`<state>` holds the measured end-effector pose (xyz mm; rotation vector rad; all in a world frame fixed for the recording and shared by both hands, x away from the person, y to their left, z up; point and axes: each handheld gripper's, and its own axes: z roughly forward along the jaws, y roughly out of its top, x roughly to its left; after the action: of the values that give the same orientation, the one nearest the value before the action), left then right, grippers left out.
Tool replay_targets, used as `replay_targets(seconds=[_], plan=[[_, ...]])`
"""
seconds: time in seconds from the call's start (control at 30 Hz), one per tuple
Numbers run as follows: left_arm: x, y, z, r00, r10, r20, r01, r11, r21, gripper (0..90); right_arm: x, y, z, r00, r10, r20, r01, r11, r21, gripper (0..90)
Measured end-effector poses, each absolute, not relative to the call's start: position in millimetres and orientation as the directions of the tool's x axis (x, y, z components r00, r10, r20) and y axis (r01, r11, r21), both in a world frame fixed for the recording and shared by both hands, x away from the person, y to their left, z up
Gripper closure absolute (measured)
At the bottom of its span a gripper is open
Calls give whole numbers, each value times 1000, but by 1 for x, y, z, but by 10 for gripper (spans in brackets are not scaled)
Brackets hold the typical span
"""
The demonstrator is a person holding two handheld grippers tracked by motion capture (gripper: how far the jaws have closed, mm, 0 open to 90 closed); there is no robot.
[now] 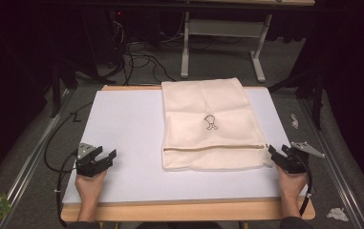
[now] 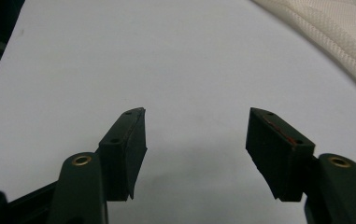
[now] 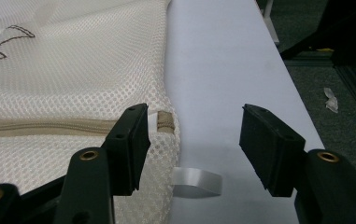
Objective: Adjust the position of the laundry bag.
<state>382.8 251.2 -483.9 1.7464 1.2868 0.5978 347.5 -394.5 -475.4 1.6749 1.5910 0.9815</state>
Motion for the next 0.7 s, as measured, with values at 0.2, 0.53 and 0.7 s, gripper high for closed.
replay_targets(seconds=[0.2,0.53,0.7], plan=[[383,251,-484,356,928,-107,519,-101,849,390,347,-394,-476,-10,996,89,528,-70,846,433],[382,250,-484,356,929,-102,514,-103,852,390,347,-393,-475,-13,996,85,530,-65,846,434],[383,250,-484,358,928,-99,517,-109,849,377,346,-393,-475,-8,997,81,522,-65,851,442]])
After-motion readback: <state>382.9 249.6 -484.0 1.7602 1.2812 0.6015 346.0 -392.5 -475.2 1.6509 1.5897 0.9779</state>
